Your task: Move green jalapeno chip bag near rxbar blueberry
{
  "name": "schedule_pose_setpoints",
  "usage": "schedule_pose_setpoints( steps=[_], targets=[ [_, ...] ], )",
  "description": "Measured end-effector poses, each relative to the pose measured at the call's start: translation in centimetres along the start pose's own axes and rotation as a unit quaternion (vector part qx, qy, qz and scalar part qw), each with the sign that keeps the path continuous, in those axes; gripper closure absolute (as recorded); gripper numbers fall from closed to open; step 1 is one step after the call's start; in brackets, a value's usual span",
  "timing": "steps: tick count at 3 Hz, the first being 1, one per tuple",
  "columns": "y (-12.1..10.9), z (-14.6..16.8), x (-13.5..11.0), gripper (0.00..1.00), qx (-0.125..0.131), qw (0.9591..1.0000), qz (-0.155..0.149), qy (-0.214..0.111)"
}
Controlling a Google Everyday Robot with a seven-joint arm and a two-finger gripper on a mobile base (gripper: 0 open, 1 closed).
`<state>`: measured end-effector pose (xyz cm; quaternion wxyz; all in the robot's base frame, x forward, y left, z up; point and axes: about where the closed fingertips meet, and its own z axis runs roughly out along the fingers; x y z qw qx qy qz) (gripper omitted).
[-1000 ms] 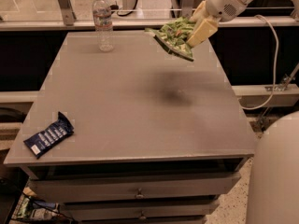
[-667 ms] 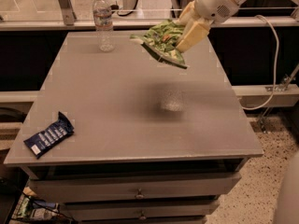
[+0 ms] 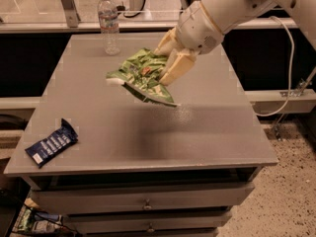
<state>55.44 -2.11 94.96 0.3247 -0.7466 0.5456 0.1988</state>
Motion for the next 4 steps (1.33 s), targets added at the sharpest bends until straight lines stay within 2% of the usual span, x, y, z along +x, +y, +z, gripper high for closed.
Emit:
schedule_pose_setpoints(
  steps=[1, 2, 3, 4],
  targets=[
    [2.6, 3.6, -2.1, 1.00, -0.043, 0.9972, -0.041, -0.046],
    [2.6, 3.6, -2.1, 1.00, -0.043, 0.9972, -0.041, -0.046],
    [3.5, 6.8, -2.8, 1.00, -0.083, 0.9939, -0.059, -0.042],
    [4.3, 9.3, -3.3, 1.00, -0.121, 0.9897, -0.073, -0.020]
  ],
)
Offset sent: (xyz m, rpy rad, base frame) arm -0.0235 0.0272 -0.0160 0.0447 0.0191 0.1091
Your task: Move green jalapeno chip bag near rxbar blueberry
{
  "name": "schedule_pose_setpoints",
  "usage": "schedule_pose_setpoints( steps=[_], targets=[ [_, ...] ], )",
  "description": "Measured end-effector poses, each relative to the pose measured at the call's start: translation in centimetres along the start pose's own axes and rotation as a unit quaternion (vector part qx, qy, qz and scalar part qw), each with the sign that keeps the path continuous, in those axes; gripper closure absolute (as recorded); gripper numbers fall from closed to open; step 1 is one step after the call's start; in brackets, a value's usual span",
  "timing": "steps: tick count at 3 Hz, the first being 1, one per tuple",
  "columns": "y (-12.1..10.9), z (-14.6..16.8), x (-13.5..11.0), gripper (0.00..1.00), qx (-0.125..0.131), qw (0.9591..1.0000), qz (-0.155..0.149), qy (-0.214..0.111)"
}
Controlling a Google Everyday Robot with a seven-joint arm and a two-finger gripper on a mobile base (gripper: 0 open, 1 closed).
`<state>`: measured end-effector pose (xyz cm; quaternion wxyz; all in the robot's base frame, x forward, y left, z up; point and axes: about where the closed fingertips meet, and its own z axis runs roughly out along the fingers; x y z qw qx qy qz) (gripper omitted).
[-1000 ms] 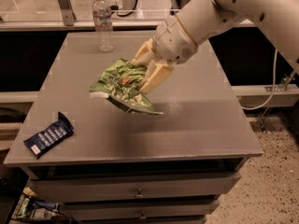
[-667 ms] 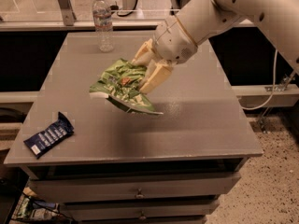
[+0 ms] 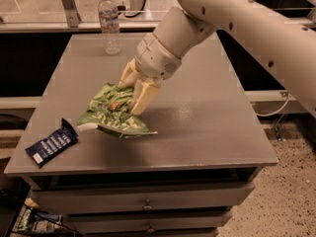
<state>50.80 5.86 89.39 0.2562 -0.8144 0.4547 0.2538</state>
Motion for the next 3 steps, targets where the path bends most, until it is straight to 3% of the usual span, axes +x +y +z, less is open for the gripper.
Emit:
schedule_pose_setpoints(
  steps=[1, 2, 3],
  targets=[
    [0.28, 1.84, -1.77, 1.00, -0.042, 0.9985, -0.034, 0.007],
    [0.34, 2.39, -2.28, 0.92, -0.054, 0.9976, -0.043, 0.008],
    [0.23, 2.54, -2.37, 0.67, -0.053, 0.9976, -0.044, 0.008]
  ],
)
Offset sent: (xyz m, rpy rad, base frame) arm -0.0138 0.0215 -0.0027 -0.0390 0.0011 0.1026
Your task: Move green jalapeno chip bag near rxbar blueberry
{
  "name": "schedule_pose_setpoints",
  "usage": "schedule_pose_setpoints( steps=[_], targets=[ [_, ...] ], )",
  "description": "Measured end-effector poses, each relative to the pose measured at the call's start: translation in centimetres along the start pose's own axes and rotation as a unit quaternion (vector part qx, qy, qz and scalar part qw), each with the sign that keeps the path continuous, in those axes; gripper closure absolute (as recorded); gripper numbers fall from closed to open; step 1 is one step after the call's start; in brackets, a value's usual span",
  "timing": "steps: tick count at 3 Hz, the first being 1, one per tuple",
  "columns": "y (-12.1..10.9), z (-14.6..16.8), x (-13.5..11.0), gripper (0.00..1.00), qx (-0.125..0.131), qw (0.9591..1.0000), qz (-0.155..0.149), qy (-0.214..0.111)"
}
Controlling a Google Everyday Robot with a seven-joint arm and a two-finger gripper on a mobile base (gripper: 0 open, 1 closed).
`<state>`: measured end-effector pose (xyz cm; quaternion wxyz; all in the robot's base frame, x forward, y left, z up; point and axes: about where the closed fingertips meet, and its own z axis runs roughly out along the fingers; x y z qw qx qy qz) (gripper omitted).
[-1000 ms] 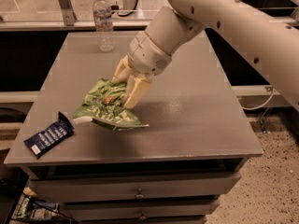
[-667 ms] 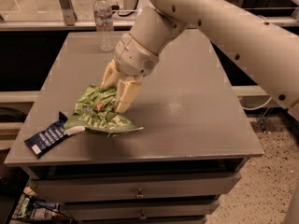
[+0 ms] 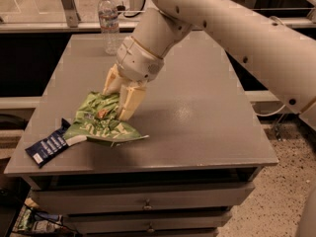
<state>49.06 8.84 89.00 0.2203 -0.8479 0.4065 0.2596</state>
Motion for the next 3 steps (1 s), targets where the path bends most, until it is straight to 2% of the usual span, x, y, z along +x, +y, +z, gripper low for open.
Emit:
schedule_pose_setpoints(
  steps=[2, 3],
  targets=[
    [-0.22, 0.26, -0.17, 0.20, 0.002, 1.0000, -0.001, -0.001],
    [-0.31, 0.39, -0.25, 0.01, 0.002, 1.0000, -0.002, -0.001]
  ],
)
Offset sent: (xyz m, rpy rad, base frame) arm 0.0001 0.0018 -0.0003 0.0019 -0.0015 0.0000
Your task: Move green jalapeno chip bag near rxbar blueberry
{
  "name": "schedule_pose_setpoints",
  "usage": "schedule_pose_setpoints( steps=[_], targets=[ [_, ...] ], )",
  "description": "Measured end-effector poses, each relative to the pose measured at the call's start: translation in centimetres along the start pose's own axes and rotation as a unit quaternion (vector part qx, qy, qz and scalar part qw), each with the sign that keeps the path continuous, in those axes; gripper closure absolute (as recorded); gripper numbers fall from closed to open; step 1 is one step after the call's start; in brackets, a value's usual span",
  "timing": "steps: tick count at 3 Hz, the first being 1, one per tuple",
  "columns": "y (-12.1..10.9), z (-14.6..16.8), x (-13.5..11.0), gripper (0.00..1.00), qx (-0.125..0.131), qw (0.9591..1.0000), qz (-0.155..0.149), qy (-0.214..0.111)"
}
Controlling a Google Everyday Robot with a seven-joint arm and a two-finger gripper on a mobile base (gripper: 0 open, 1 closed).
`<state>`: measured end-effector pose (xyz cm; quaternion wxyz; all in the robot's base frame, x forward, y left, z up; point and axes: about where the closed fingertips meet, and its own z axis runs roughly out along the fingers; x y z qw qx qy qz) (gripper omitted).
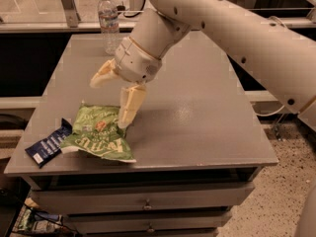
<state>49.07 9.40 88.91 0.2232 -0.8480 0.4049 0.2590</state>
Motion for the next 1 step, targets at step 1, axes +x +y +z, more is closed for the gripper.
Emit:
schedule_pose_setpoints(
  steps=[1],
  targets=[
    [-0.03, 0.04, -0.03, 0.00, 0.000, 1.0000, 0.000, 0.000]
  ],
)
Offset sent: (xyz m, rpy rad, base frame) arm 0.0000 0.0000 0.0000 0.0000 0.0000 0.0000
